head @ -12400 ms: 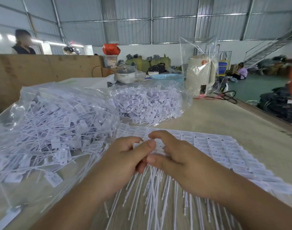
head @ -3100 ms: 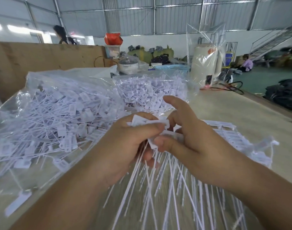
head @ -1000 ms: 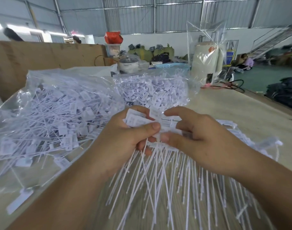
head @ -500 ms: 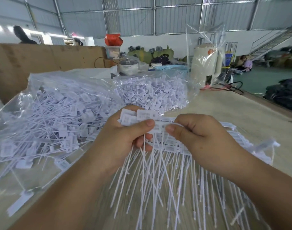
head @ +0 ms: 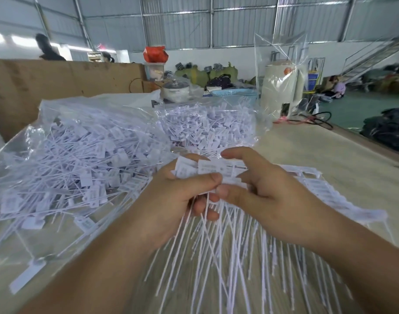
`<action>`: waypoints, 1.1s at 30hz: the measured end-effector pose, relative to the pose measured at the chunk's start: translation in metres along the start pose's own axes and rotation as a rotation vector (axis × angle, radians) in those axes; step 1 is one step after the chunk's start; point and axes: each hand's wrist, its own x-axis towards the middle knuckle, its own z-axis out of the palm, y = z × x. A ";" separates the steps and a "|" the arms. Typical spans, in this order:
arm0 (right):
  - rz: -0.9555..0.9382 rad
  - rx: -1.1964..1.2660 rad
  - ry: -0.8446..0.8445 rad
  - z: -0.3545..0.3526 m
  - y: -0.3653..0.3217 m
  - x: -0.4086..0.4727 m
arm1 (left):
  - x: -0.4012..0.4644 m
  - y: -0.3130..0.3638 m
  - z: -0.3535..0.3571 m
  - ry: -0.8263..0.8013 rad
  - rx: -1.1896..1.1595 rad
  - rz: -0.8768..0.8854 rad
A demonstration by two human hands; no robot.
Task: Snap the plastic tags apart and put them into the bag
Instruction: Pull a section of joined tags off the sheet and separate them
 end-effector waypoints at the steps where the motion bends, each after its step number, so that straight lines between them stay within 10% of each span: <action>1: -0.001 -0.022 -0.003 0.001 0.001 0.000 | 0.000 0.000 -0.001 -0.022 0.008 -0.012; 10: -0.006 0.080 -0.029 0.006 0.004 0.000 | 0.001 0.003 -0.011 -0.144 0.057 -0.053; 20: 0.068 0.086 -0.127 -0.005 0.003 0.003 | 0.008 0.004 -0.019 0.153 0.054 0.076; 33: 0.207 0.292 -0.266 -0.006 0.005 0.005 | 0.006 0.003 -0.014 0.147 0.093 0.066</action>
